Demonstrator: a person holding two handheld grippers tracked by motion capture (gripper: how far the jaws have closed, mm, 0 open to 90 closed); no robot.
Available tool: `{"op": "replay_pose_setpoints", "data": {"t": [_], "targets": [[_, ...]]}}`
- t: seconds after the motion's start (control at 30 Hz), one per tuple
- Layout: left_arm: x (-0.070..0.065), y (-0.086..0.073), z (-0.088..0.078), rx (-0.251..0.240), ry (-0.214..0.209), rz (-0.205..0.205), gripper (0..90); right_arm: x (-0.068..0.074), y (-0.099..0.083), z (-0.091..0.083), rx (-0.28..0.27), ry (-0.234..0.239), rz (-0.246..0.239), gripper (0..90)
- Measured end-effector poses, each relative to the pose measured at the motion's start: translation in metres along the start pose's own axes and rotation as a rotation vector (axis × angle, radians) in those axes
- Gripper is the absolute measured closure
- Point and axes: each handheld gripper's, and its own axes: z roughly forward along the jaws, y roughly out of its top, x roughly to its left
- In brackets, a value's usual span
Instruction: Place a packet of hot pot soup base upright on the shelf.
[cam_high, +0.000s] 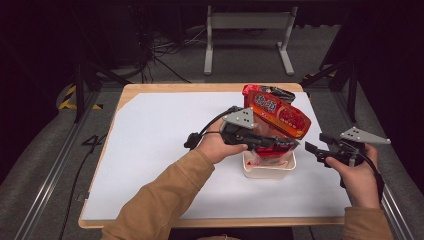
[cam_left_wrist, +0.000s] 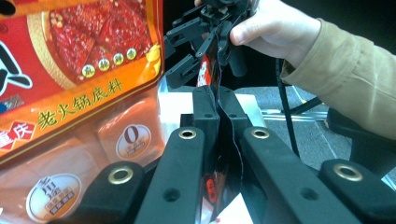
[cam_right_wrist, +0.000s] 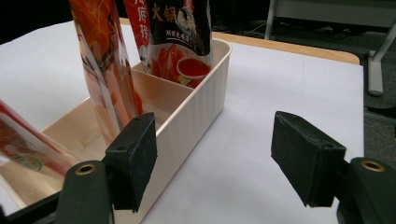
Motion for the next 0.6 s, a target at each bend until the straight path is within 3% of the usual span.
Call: {"op": "replay_pose_setpoints", "data": {"t": [0.27,0.6], "targets": [[0.004,-0.012,0.002,-0.012,-0.012,-0.035,88.9,-0.001,0.000,0.000,-0.001,-0.004,0.004,31.4],[0.005,-0.008,0.009,-0.032,0.004,-0.015,89.0,0.000,0.000,0.002,0.001,0.000,0.006,31.3]]}}
